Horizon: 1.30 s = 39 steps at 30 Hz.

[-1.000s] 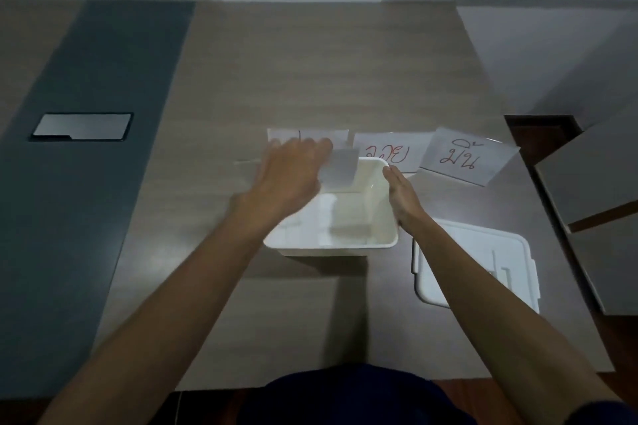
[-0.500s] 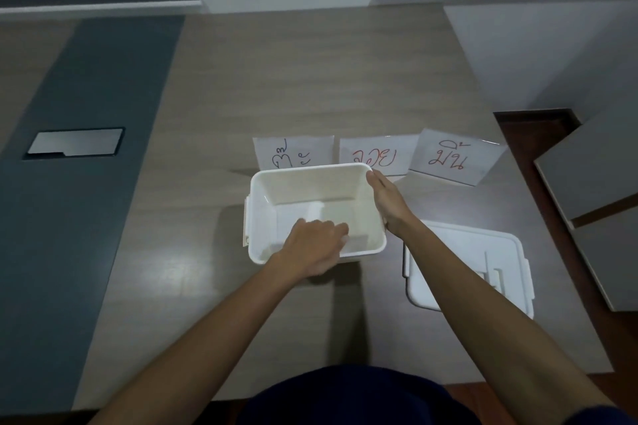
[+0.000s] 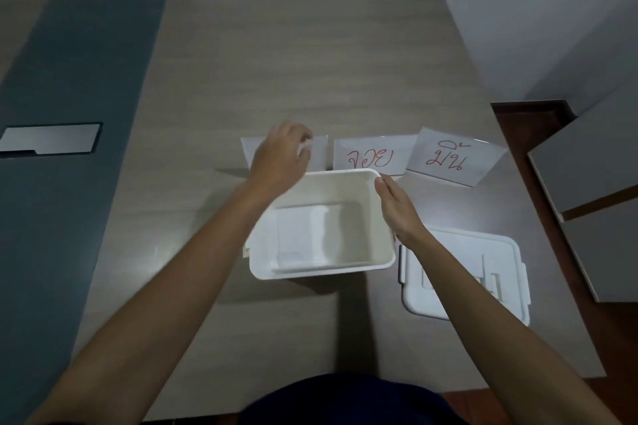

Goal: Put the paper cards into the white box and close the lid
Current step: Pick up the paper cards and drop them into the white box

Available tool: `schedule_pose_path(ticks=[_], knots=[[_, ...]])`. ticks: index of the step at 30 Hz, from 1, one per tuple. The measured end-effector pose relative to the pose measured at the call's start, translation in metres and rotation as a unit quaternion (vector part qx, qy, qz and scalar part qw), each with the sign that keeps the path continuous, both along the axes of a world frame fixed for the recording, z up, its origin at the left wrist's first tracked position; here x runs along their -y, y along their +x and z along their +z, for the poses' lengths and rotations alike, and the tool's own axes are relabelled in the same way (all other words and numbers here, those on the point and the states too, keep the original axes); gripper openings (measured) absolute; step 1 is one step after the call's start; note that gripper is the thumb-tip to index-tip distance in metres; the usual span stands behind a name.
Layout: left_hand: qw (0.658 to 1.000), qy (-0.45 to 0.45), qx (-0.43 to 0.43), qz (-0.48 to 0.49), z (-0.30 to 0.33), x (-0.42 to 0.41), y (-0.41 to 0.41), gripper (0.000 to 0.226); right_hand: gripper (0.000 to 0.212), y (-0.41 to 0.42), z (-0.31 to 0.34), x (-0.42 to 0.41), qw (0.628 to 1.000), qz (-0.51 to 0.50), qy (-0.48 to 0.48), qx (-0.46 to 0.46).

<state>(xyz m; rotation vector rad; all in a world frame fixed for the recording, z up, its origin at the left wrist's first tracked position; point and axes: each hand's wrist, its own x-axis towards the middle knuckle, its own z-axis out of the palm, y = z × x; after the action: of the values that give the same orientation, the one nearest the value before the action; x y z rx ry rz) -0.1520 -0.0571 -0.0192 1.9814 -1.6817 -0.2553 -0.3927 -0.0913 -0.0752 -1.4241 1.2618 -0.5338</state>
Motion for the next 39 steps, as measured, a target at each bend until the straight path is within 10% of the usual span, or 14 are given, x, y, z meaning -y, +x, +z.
schedule_pose_path(ticks=[6, 21, 32, 39], knots=[[0.948, 0.285, 0.139, -0.026, -0.026, 0.062, 0.049, 0.042, 0.034, 0.0, -0.004, 0.001, 1.0, 0.005, -0.006, -0.017], [0.99, 0.047, 0.132, -0.004, 0.083, -0.041, -0.04, 0.013, 0.043, 0.002, 0.002, 0.0, 1.0, -0.023, 0.019, 0.005], [0.93, 0.344, -0.028, -0.125, -0.014, -0.112, -0.084, 0.054, 0.036, 0.003, 0.003, -0.004, 0.999, -0.022, 0.02, 0.014], [0.996, 0.035, -0.08, 0.024, -0.018, -0.113, -0.052, 0.028, 0.033, 0.01, 0.013, 0.035, 0.984, -0.015, -0.168, -0.065]])
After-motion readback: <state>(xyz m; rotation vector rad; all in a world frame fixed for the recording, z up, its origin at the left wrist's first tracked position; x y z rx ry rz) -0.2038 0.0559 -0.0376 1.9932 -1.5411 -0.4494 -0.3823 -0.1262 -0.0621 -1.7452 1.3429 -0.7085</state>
